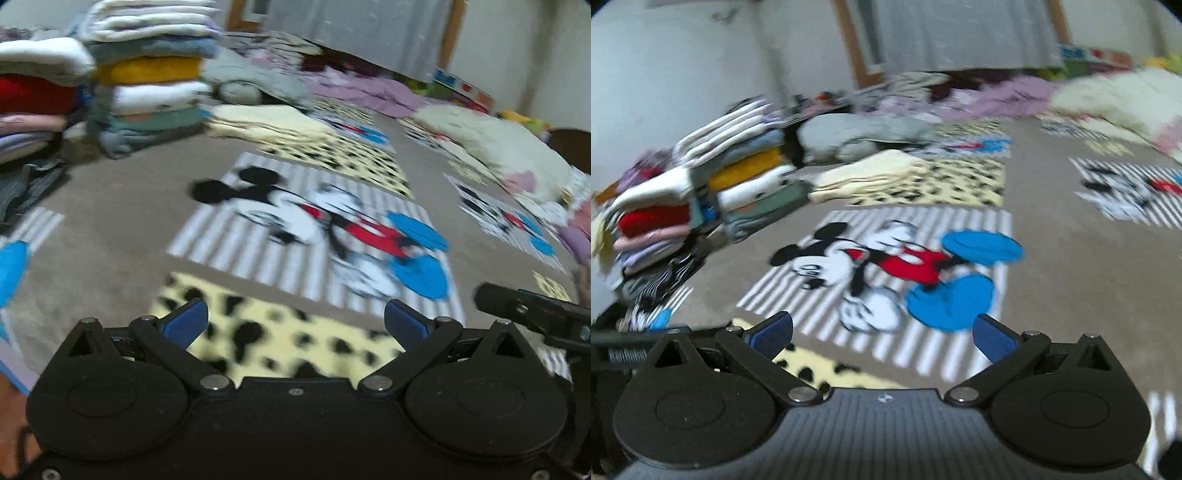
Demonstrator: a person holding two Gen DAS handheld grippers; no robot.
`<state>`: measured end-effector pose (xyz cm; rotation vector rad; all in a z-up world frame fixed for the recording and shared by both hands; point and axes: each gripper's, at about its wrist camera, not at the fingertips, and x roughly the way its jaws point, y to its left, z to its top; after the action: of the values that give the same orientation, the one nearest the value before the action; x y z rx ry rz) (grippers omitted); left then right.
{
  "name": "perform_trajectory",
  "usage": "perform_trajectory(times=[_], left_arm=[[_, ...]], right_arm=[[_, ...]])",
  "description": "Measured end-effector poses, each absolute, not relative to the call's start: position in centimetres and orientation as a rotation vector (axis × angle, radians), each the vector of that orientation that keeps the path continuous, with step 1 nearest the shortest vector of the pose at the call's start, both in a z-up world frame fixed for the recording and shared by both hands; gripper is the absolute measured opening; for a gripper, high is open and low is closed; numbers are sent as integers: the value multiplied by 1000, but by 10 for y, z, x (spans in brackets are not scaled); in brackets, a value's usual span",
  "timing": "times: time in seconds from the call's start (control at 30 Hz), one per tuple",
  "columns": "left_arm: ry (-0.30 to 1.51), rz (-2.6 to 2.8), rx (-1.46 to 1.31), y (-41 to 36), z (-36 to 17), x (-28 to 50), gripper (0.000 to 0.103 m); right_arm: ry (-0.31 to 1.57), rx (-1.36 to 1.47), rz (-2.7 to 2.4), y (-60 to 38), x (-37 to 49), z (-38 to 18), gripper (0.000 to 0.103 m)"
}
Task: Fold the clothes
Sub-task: 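Move both tools toward the pale yellow quilted garment on the rug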
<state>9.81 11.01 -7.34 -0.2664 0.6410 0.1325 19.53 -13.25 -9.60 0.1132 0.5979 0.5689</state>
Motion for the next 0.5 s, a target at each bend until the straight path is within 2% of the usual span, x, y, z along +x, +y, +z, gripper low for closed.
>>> perform_trajectory(times=[0.2,0.5], left_arm=[[560,282,-279,188,-43,99,103],[430,506,-250,284,1,97,103]], right_arm=[[519,122,723,-107,234,-101,103],[521,160,786,-98,254,-156,103]])
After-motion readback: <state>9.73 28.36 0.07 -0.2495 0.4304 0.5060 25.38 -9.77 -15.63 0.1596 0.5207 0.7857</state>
